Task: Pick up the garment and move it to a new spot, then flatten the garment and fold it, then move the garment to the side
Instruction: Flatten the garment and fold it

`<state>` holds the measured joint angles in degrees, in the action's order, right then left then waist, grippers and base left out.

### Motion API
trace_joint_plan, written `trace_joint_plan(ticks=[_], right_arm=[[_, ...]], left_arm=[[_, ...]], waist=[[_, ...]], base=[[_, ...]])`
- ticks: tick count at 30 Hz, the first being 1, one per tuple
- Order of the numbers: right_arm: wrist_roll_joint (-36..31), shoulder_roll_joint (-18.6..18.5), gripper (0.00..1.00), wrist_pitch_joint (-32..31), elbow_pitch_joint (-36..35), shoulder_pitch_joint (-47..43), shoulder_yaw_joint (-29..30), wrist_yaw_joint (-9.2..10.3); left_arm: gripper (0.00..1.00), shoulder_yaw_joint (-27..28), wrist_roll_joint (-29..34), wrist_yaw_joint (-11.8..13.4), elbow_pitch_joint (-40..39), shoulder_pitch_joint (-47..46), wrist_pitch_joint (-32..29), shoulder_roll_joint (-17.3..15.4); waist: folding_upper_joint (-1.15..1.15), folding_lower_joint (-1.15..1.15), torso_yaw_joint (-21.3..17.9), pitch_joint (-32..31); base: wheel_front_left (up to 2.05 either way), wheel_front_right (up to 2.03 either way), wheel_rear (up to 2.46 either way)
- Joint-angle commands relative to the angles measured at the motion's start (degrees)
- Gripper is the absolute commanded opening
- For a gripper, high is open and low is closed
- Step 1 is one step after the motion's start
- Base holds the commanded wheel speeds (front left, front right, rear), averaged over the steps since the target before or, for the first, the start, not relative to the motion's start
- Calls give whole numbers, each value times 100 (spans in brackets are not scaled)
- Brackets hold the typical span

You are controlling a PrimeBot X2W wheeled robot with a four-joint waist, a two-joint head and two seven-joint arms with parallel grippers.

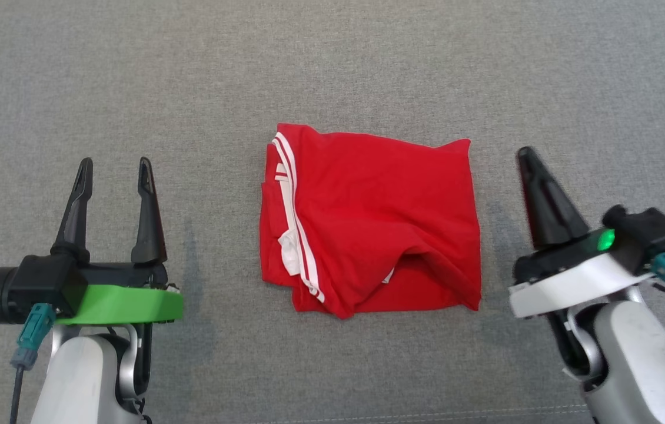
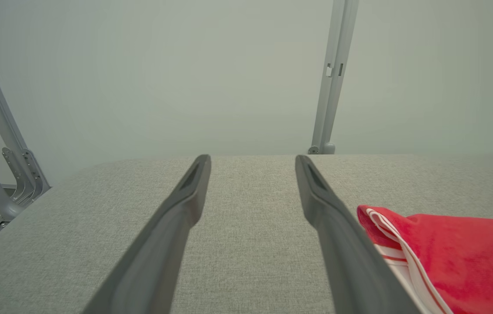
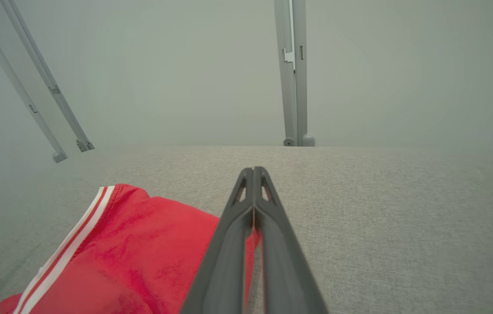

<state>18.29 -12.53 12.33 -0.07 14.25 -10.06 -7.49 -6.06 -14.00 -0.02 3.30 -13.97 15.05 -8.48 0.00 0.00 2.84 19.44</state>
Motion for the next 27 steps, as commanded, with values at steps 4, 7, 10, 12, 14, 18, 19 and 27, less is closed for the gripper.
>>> trace_joint_plan(ticks=[4,7,10,12,14,18,19,27], right_arm=[[237,-46,0,46,406,370,-952,1],[440,-93,0,86,696,615,-1620,1],[573,-152,0,96,896,754,-1979,1],[793,-258,0,41,1210,916,-2406,1],[915,-332,0,17,1413,976,-2606,1],[1140,-436,0,-6,1759,1033,-2939,1],[1162,-448,0,4,1822,1055,-3015,1],[1401,-291,0,165,2003,1265,-3604,1]], left_arm=[[100,-41,21,-43,22,-121,13,38],[100,-54,10,-50,33,-149,13,74],[100,-54,9,-53,32,-169,13,94],[100,-43,8,-63,28,-175,13,117],[100,-38,9,-70,27,-180,13,135],[100,-27,22,-91,36,-175,13,165],[100,-24,21,-91,40,-181,13,171],[100,-4,70,-152,83,-217,13,186]], waist=[[0,0,111,66],[0,0,167,102],[0,0,194,123],[0,0,217,157],[0,0,225,172],[0,0,213,195],[0,0,206,202],[0,0,157,237]], base=[[0,0,0],[0,0,0],[0,0,0],[0,0,0],[0,0,0],[0,0,0],[0,0,0],[0,0,0]])
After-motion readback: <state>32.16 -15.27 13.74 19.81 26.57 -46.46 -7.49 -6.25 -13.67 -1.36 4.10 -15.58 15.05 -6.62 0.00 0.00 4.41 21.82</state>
